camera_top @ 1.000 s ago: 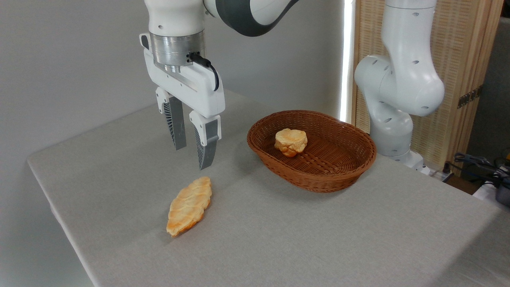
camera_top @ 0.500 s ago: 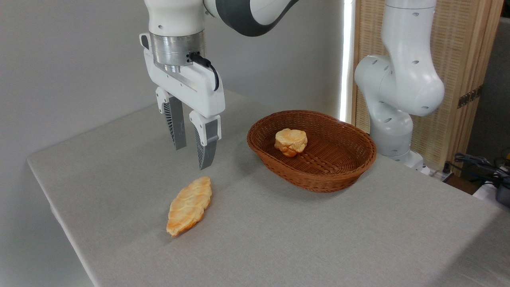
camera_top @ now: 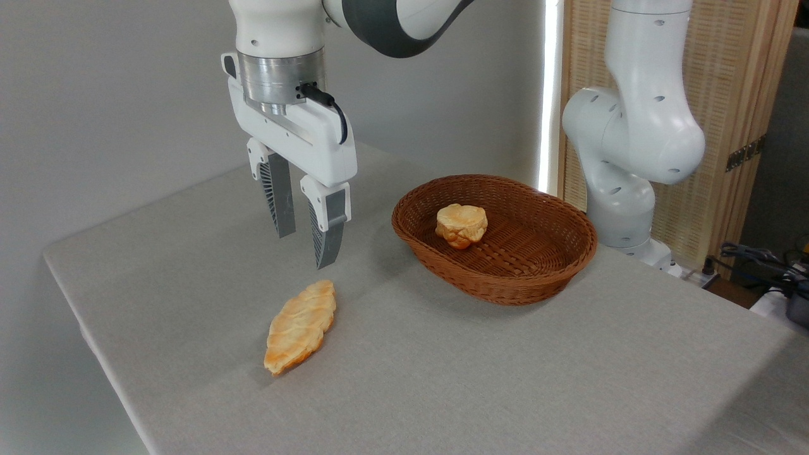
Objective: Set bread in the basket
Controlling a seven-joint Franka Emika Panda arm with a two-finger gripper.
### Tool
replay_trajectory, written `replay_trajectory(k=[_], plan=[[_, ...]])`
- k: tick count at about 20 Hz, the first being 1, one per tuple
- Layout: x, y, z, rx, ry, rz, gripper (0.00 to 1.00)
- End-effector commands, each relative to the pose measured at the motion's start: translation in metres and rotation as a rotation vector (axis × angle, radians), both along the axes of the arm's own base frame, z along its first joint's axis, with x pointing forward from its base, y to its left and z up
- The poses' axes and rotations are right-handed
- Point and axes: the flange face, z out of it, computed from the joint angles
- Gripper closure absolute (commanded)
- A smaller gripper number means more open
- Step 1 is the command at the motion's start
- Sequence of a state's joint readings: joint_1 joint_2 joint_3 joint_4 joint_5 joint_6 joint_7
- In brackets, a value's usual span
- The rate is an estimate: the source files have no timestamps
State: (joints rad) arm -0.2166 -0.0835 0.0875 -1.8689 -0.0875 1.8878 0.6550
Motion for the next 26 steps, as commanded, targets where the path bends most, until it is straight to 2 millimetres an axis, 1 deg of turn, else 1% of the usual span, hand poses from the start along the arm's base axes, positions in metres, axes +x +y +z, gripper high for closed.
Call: replay_trajectory(k=[1, 8, 12, 16, 19, 20, 24, 26], plan=[[0.001, 0.002, 0.006, -0.011, 0.002, 0.011, 0.00], [0.001, 0.001, 0.003, -0.010, 0.007, 0.004, 0.00], [0.004, 0.001, -0.004, -0.009, 0.004, 0.005, 0.00], [0.020, 0.001, -0.029, -0.003, -0.016, 0.013, 0.00], [0.031, 0.003, -0.036, -0.006, -0.056, 0.031, 0.00], [0.034, 0.009, -0.040, -0.005, -0.053, 0.042, 0.00], [0.042, 0.006, -0.065, -0.004, -0.019, 0.056, 0.00], [0.047, 0.002, -0.075, -0.057, -0.003, 0.140, 0.00]])
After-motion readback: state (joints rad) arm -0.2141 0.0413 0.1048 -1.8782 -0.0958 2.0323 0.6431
